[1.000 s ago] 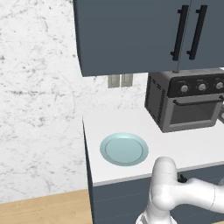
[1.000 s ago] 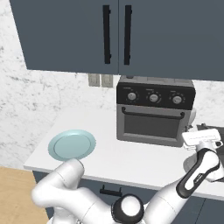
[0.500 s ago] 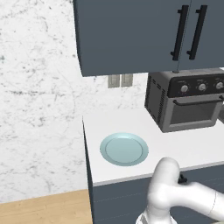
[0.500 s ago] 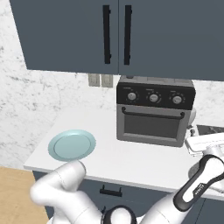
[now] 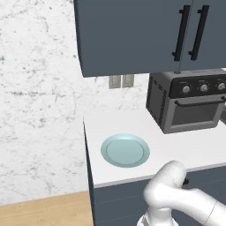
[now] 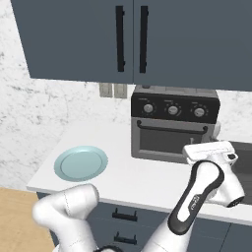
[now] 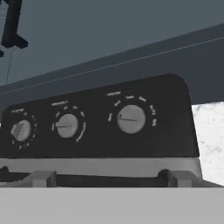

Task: Pick up the kebab skewer and baguette bread, and place them inside the toaster oven. Close the toaster oven door and start by setting the timer.

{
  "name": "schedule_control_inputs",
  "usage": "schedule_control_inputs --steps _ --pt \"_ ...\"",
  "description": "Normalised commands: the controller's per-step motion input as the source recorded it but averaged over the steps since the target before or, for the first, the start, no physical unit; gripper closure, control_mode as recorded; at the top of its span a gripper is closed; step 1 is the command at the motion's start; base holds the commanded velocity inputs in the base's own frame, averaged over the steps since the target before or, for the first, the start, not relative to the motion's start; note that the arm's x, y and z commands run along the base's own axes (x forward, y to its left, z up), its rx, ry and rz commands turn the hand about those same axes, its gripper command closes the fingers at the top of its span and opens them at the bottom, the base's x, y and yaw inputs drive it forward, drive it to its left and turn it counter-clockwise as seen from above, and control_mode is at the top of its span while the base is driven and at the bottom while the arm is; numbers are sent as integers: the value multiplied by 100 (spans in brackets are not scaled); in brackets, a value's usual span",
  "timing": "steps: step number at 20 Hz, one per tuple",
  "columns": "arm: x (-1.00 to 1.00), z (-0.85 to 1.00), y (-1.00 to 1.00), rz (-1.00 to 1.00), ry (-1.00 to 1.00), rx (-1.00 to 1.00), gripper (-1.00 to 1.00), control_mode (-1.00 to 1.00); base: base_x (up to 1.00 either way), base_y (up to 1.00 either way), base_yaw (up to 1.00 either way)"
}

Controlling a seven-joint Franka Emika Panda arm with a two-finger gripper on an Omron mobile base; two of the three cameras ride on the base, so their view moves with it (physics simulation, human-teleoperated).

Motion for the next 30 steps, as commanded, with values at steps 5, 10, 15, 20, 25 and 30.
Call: schedule_control_inputs --steps 5,10,15,20,25,30 --pt "-36 40 80 0 5 0 -100 -100 0 0 0" --pt "-46 51 67 -6 3 0 -100 -100 0 0 0" --pt "-23 49 81 -5 8 0 -100 -100 0 0 0" --pt "-6 30 82 0 12 0 -100 -100 0 0 0" --pt "0 4 51 -1 14 0 -100 -100 0 0 0" --pt "18 0 0 -8 6 0 -100 -100 0 0 0"
